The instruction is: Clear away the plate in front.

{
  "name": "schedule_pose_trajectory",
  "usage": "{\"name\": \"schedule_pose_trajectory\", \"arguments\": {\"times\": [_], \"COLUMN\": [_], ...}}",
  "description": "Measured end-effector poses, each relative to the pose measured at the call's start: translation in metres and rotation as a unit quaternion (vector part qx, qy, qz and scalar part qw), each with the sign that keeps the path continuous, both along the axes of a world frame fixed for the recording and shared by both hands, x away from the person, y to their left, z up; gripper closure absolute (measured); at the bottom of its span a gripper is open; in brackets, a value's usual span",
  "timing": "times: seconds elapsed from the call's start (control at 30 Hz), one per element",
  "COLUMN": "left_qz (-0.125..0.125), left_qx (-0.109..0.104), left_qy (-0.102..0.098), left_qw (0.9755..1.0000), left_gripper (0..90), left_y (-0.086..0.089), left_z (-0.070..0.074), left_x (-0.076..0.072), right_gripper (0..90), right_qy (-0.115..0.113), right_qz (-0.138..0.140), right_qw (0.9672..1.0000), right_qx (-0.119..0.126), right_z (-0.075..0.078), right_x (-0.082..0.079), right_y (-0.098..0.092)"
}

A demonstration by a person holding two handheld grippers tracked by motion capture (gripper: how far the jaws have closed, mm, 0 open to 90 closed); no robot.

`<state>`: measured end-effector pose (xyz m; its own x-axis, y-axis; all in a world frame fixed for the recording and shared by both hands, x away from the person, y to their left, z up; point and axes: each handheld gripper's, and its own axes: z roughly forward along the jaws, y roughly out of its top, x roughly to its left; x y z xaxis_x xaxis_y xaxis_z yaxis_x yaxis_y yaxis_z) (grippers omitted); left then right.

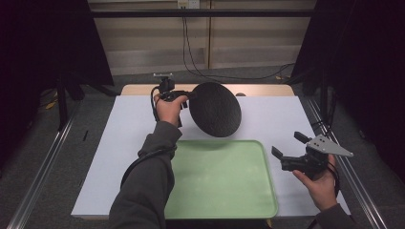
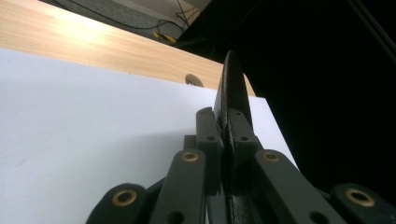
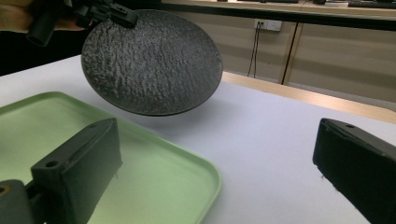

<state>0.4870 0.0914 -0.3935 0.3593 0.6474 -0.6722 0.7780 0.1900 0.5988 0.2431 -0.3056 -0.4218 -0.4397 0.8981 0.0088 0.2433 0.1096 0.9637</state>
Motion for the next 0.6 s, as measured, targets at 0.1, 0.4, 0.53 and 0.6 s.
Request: {"name": "schedule_pose_trajectory", "arguments": {"times": [0.1,0.4,0.53,0.6], "left_qz": [-0.011,-0.056,-0.071,-0.077], "left_qx": [0.004,-0.001,-0.007,-0.012], "left_qy": [-0.007,0.003,0.009,0.01], "left_qw": [0.9999,0.9985,0.9974,0.9969], "left_gripper": [86.0,86.5,87.0,87.0], "left_y": [0.003,0.009,0.011,0.012], "left_z": [0.004,0.015,0.016,0.017], "left_x": [-0.005,-0.02,-0.026,-0.029], "right_gripper": [0.8,0.9,0.9,0.9], "right_qy": [-0.001,0.001,0.0,0.0], "right_qz": [0.001,0.005,0.005,0.006], "right_qw": [1.0,1.0,1.0,1.0], "right_qx": [0.0,-0.002,-0.002,-0.001], "right_z": [0.0,0.0,0.0,0.0], "right_x": [0.0,0.001,0.001,0.001], "right_y": [0.001,0.001,0.002,0.002]}}
